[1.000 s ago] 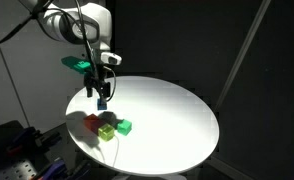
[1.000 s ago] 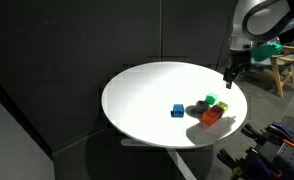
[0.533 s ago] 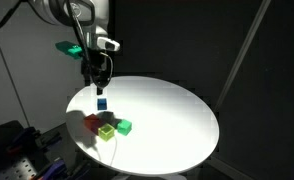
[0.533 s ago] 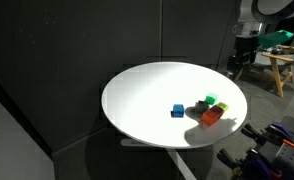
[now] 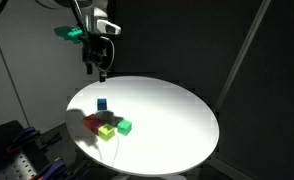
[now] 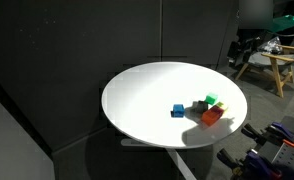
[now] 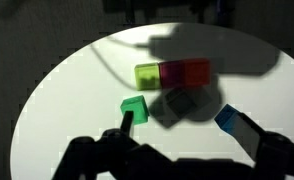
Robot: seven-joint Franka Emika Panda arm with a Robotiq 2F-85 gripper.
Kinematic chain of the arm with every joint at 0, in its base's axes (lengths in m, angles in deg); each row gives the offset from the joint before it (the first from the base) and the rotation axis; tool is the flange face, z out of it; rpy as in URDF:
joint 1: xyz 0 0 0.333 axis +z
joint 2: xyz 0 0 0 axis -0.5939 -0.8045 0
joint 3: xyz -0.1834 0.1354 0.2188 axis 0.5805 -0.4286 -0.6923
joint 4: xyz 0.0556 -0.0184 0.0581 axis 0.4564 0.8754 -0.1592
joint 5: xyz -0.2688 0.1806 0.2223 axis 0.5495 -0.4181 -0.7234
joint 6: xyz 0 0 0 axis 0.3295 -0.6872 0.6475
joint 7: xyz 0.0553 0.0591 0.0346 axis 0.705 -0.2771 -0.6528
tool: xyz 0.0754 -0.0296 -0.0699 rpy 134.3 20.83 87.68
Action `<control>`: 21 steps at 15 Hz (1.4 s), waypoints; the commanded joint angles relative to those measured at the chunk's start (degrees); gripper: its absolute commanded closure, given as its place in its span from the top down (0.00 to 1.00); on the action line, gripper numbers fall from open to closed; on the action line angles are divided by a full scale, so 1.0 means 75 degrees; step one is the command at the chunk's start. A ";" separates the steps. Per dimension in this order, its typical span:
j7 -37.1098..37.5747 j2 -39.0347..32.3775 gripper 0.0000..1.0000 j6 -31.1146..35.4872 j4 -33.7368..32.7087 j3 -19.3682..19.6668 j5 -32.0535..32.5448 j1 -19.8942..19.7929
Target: Put the light green block on the table
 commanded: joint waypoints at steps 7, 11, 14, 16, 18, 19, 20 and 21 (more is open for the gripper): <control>-0.0187 0.0548 1.00 -0.0966 -0.0512 -0.0056 -0.0187 0.0082; -0.0211 0.0693 1.00 -0.1431 -0.0614 -0.0088 -0.0210 0.0153; -0.0287 0.0770 1.00 -0.1611 -0.0610 -0.0096 -0.0217 0.0229; -0.0107 0.0683 1.00 -0.1382 -0.0499 -0.0144 -0.0065 0.0166; -0.0114 0.0682 1.00 -0.1390 -0.0486 -0.0149 -0.0065 0.0170; -0.0114 0.0674 1.00 -0.1389 -0.0479 -0.0149 -0.0065 0.0170; -0.0114 0.0663 1.00 -0.1389 -0.0478 -0.0149 -0.0065 0.0170; -0.0114 0.0658 1.00 -0.1388 -0.0478 -0.0149 -0.0065 0.0170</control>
